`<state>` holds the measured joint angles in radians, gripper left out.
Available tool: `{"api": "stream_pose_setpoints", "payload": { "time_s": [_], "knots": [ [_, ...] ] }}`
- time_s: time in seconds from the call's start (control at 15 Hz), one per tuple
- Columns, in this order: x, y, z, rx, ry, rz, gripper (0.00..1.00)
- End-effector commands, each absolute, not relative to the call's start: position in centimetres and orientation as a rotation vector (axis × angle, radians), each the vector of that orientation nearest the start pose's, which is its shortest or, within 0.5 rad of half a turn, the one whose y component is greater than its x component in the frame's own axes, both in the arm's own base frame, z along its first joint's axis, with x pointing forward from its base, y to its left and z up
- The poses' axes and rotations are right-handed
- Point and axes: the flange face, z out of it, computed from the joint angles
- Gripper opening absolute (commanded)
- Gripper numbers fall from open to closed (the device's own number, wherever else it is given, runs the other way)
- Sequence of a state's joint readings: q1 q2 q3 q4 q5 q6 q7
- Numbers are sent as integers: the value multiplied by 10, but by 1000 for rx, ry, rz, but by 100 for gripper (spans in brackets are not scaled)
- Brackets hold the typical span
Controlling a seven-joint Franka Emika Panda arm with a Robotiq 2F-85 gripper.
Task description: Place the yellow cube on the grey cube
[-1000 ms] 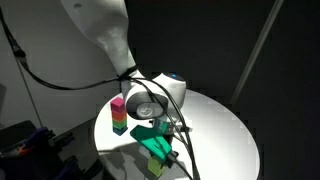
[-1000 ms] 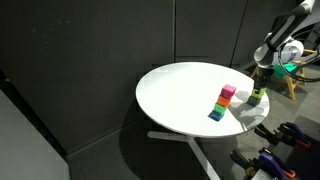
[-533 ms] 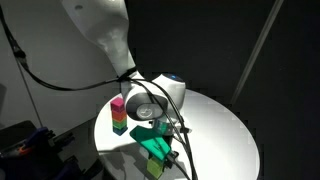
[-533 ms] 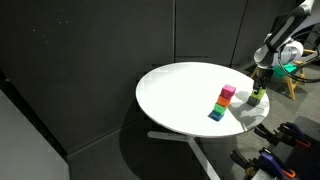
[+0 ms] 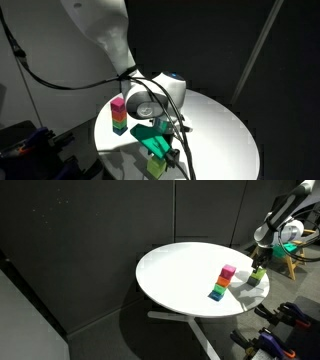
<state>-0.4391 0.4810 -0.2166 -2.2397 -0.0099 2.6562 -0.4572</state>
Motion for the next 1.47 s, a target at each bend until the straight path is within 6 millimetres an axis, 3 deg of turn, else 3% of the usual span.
{"api": "stream_pose_setpoints", "payload": {
  "time_s": [0.0,0.93,1.4],
  "knots": [
    [424,-330,175,-3168,310,118,100],
    [431,-310,230,-3126,280,85,100],
    [452,-284,253,-3143,321,19,100]
  ]
}}
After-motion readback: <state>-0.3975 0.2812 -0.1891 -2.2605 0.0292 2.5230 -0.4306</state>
